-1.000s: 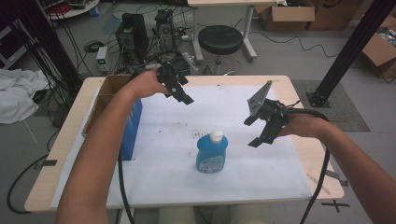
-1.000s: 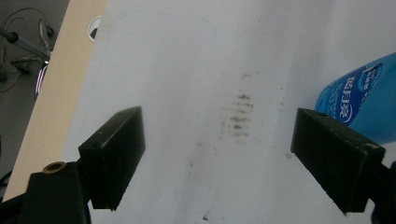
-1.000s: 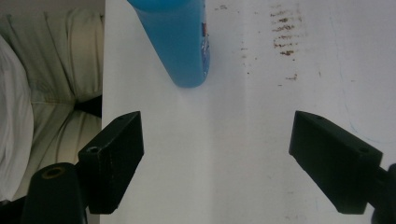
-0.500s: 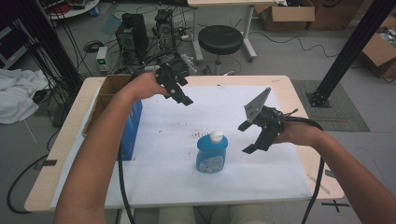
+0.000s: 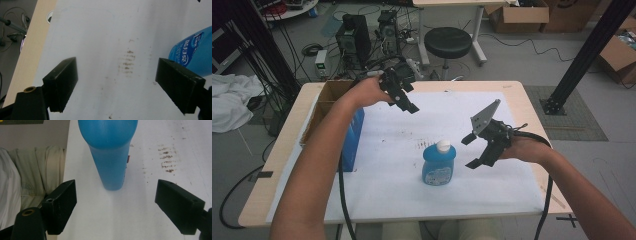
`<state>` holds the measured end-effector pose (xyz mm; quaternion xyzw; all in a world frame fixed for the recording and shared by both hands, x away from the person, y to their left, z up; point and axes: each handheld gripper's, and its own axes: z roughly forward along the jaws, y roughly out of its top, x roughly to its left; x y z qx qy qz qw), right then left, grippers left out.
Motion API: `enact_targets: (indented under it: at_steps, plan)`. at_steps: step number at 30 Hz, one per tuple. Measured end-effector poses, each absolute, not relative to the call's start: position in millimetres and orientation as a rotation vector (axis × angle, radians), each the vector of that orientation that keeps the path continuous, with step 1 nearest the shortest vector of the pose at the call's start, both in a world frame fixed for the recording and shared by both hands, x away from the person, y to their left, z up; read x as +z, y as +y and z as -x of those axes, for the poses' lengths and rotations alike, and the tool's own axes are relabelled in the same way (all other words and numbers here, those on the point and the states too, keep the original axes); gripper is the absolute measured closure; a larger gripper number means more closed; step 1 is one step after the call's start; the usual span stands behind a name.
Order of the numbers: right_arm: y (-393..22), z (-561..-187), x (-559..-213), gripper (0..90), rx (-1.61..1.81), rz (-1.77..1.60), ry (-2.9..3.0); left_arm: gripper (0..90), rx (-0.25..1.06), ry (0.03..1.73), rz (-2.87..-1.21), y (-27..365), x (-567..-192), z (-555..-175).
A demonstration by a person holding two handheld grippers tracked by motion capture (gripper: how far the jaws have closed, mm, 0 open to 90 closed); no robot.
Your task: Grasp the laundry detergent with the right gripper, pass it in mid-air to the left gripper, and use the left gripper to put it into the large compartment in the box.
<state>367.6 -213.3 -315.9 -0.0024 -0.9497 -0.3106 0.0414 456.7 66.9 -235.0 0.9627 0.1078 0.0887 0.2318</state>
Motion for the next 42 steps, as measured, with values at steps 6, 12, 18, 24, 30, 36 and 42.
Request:
enact_targets:
  at_steps: [6,12,18,24,30,36,42]
  plan:
    - [-211.9,-366.5,-321.3,17.1,-0.98,0.013,-2.891,18.7,0.249,0.296,-2.647,67.3,-235.0,-457.3]
    - [-210.9,-365.3,-325.2,16.3,-1.005,0.02,-2.884,18.8,0.251,0.304,-2.641,67.9,-235.8,-456.7]
    - [-207.1,-363.0,-330.0,15.6,-1.026,0.017,-2.872,18.8,0.254,0.304,-2.642,68.3,-235.5,-456.4]
    - [-201.7,-360.5,-332.7,15.6,-1.05,0.014,-2.87,18.9,0.257,0.306,-2.646,68.6,-236.0,-456.1]
    - [-195.3,-358.7,-334.0,15.6,-1.077,0.006,-2.863,18.9,0.257,0.309,-2.644,68.8,-236.2,-455.7]
    - [-190.3,-357.3,-341.8,15.5,-1.107,0.008,-2.838,18.8,0.259,0.307,-2.644,68.5,-236.4,-455.6]
    - [-184.7,-356.2,-347.8,15.5,-1.131,0.002,-2.826,19.1,0.258,0.301,-2.646,68.0,-236.7,-455.8]
